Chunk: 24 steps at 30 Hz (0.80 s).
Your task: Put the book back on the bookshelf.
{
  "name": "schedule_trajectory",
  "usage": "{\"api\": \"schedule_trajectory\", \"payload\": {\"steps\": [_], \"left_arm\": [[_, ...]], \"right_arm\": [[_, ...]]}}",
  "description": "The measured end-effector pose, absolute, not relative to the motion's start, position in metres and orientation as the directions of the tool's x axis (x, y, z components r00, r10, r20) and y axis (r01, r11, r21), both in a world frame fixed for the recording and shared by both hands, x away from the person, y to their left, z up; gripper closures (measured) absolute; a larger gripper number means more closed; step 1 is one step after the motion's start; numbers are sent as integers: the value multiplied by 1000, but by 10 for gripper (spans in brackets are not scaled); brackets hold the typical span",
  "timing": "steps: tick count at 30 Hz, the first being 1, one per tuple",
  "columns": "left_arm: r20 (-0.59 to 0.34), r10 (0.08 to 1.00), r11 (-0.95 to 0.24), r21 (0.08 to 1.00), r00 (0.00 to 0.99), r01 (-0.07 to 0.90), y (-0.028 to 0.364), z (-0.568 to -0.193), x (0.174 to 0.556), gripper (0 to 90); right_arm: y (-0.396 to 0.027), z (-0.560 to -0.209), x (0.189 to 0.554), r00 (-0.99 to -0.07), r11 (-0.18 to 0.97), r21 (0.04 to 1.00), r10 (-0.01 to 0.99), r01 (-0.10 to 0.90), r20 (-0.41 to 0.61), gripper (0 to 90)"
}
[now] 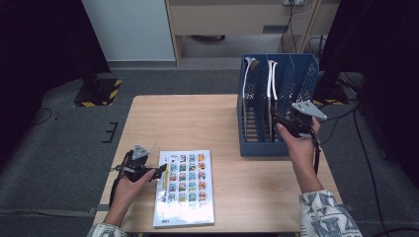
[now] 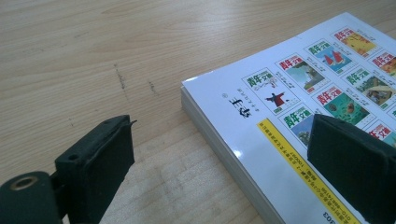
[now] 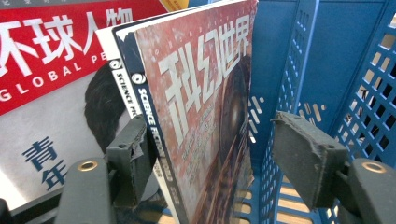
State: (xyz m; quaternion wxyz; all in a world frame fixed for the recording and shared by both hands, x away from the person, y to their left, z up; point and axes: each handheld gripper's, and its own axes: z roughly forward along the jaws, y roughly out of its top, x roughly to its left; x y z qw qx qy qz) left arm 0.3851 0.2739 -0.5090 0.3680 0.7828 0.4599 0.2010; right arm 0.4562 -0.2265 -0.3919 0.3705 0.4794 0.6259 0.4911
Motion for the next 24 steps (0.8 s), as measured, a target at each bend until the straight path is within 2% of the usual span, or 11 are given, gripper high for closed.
{"api": "schedule_trajectory", "payload": {"steps": [24], "left_arm": [[-31, 866, -302, 762, 498, 572, 273, -509, 385, 68]], "right_arm": [[-223, -402, 451, -304, 51, 958, 952, 281, 39, 142]]}}
